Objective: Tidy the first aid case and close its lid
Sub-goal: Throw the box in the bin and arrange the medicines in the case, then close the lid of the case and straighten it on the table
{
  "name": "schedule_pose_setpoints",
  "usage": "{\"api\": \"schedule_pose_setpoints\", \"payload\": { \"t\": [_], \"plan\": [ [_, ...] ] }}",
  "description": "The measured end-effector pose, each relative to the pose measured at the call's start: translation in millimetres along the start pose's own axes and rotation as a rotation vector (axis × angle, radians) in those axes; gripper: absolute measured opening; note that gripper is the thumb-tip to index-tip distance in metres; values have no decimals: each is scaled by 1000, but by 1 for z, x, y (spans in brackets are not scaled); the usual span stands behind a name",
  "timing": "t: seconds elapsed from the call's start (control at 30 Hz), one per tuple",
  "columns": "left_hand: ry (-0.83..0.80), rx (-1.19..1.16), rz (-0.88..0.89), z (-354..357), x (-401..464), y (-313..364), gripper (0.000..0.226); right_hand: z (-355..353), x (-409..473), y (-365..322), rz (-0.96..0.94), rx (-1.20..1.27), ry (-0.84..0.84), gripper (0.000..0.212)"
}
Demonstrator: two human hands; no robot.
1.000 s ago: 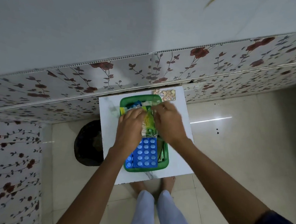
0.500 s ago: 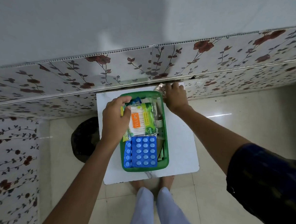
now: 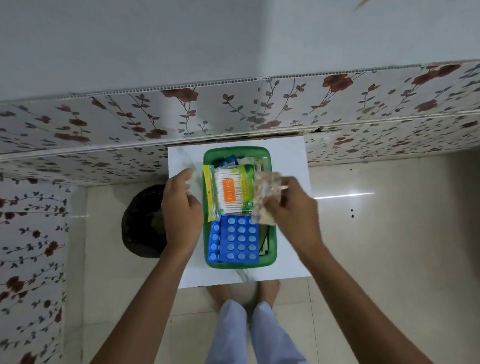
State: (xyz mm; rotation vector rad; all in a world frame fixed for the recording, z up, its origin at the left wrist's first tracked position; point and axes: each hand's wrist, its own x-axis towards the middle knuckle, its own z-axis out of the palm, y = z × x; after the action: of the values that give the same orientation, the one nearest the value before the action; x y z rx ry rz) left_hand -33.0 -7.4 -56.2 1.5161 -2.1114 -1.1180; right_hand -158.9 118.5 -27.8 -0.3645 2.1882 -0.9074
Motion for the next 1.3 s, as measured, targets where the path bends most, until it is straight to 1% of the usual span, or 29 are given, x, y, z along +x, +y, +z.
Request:
{"api": "schedule_pose_setpoints", "payload": {
  "t": [0.03, 0.07, 0.13, 0.23, 0.3, 0.37, 0.47, 0.53, 0.6, 0.7, 0.73, 0.8, 0.87, 0.93, 1.0, 1.1, 1.17, 1.2, 1.3],
  "plan": [
    [-22, 7, -70, 1, 1, -4, 47, 10, -6, 1, -6, -41, -46, 36],
    [-60, 8, -136, 3, 3, -7, 47, 19, -9, 4, -28, -102, -57, 40],
    [-148, 21, -216, 7, 6, -15, 43, 33, -13, 13, -105, -218, 5, 44],
    [-226, 27, -205, 15, 9, -19, 39, 39, -11, 24, -188, -278, 126, 41],
    [-260, 51, -192, 19, 12, -18, 36, 39, -6, 30, -219, -325, 177, 43],
    [-275, 118, -217, 22, 14, -18, 30, 38, -1, 35, -219, -398, 158, 44],
    [-314, 208, -254, 25, 13, -23, 27, 38, 6, 40, -240, -436, 113, 36],
    [-365, 293, -251, 27, 13, -24, 29, 32, 11, 40, -245, -370, 111, 33],
    [-389, 363, -230, 28, 15, -24, 32, 23, 14, 40, -214, -206, 122, 30],
    [-394, 408, -213, 26, 17, -22, 33, 9, 18, 42, -29, 159, 164, 24],
    [-391, 406, -215, 25, 17, -22, 33, 6, 19, 44, 20, 232, 192, 23],
    [-383, 409, -211, 22, 14, -23, 34, 3, 23, 48, 70, 271, 220, 22],
    [-369, 384, -209, 17, 9, -25, 35, 2, 26, 52, 94, 253, 214, 24],
    [-345, 299, -224, 10, 4, -28, 36, 3, 32, 58, 112, 200, 194, 26],
    [-327, 200, -246, 2, 2, -30, 33, 6, 38, 63, 113, 76, 166, 28],
    [-295, 93, -267, -12, 2, -30, 29, 19, 49, 68, 132, -264, 39, 43],
    [-256, 52, -272, -23, 4, -31, 26, 34, 52, 69, 142, -437, -55, 50],
    [-237, 36, -282, -28, 5, -32, 24, 42, 52, 70, 132, -485, -77, 47],
    [-178, 7, -327, -41, 11, -45, 21, 62, 50, 73, 85, -538, -40, 25]
  ]
}}
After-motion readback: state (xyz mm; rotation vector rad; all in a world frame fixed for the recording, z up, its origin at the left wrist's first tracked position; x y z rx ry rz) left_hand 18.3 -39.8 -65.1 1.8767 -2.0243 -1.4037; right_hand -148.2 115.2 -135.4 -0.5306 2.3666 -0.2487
